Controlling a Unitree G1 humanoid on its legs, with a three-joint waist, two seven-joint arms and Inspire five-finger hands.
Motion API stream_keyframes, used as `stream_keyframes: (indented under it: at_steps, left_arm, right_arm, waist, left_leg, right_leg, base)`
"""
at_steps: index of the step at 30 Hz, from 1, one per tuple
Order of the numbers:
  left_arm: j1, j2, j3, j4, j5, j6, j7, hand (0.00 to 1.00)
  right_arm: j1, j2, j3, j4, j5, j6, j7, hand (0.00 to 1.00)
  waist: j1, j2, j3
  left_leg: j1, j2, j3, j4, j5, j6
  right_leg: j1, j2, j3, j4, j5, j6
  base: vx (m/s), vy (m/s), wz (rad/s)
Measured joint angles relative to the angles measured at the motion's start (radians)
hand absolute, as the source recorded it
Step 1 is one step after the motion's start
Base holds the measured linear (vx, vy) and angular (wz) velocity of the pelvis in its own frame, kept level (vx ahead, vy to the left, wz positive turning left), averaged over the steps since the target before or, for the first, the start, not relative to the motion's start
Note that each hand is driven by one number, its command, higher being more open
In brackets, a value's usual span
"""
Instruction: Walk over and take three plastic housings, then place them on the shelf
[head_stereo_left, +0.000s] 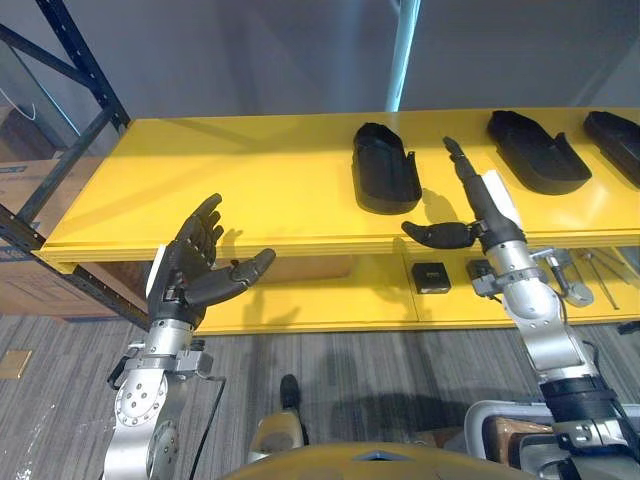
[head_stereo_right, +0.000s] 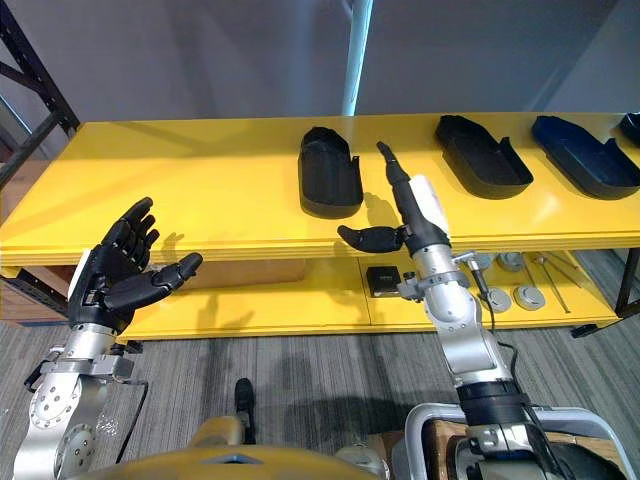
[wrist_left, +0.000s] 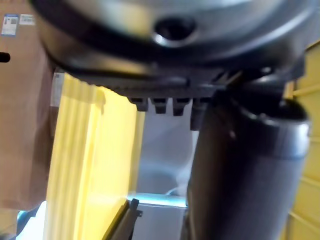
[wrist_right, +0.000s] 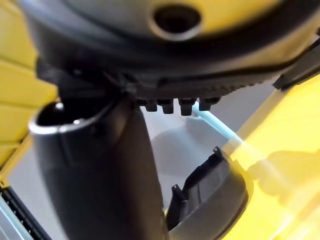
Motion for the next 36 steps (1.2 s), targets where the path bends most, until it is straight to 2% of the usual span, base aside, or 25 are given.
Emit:
stream_keyframes:
  at_steps: [4, 9, 13, 17, 25, 31, 36]
  left_arm:
    - [-0.007, 0.000, 0.000, 0.026, -0.036, 0.000, -0.005, 1.00]
    - [-0.007, -0.010, -0.001, 0.026, -0.036, 0.000, -0.028, 1.00]
    - [-0.009, -0.032, -0.001, 0.026, -0.038, 0.000, -0.051, 1.00]
    - [-0.009, -0.032, -0.026, 0.026, -0.040, 0.000, -0.071, 1.00]
    - [-0.018, -0.032, -0.029, 0.026, -0.070, -0.003, -0.067, 1.00]
    - [-0.024, -0.032, -0.039, 0.026, -0.071, -0.014, -0.063, 1.00]
    - [-0.024, -0.032, -0.041, 0.026, -0.071, -0.016, -0.062, 1.00]
  right_arm:
    - [-0.077, 0.000, 0.015, 0.099, -0.003, -0.005, -0.010, 1.00]
    - [-0.160, 0.000, 0.048, 0.177, -0.042, -0.005, -0.012, 1.00]
    - [-0.260, -0.008, 0.062, 0.270, -0.090, -0.005, -0.012, 1.00]
    - [-0.307, -0.079, 0.121, 0.345, -0.126, -0.001, -0.013, 1.00]
    - [-0.449, -0.086, 0.157, 0.451, -0.155, 0.009, -0.062, 1.00]
    - [-0.502, -0.109, 0.174, 0.479, -0.177, 0.030, -0.134, 1.00]
    - [-0.523, -0.117, 0.177, 0.490, -0.176, 0.026, -0.163, 1.00]
  waist:
    - [0.020, 0.001, 0.024]
    - [0.024, 0.006, 0.033]
    - [0.030, 0.030, 0.059]
    - [0.050, 0.042, 0.080]
    - [0.047, 0.042, 0.122]
    - [0.050, 0.063, 0.144]
    - [0.051, 0.078, 0.157]
  left_leg:
    - [0.002, -0.002, -0.010, 0.000, 0.004, -0.001]
    - [0.004, -0.012, -0.038, 0.001, 0.007, -0.006]
    - [0.003, -0.016, -0.053, 0.001, 0.011, -0.007]
    - [-0.007, -0.023, -0.076, 0.001, 0.011, -0.008]
    - [-0.016, -0.034, -0.089, 0.002, 0.030, -0.006]
    - [-0.033, -0.040, -0.113, 0.002, 0.027, -0.010]
    - [-0.038, -0.043, -0.124, 0.001, 0.026, -0.010]
  right_leg:
    - [0.000, -0.005, -0.005, 0.019, -0.012, 0.000]
    - [0.002, -0.021, -0.029, 0.067, -0.045, 0.001]
    - [-0.005, -0.032, -0.039, 0.105, -0.065, -0.001]
    - [-0.014, -0.042, -0.052, 0.134, -0.085, -0.002]
    - [-0.043, -0.065, -0.051, 0.191, -0.114, 0.002]
    - [-0.058, -0.074, -0.067, 0.223, -0.136, -0.006]
    - [-0.059, -0.075, -0.077, 0.224, -0.137, -0.006]
  base:
    - [-0.01, -0.018, 0.04]
    - [-0.01, -0.038, 0.17]
    - [-0.03, -0.029, 0.09]
    - [-0.01, -0.032, 0.10]
    - [0.02, -0.031, 0.02]
    - [-0.01, -0.011, 0.09]
    - [0.02, -0.007, 0.04]
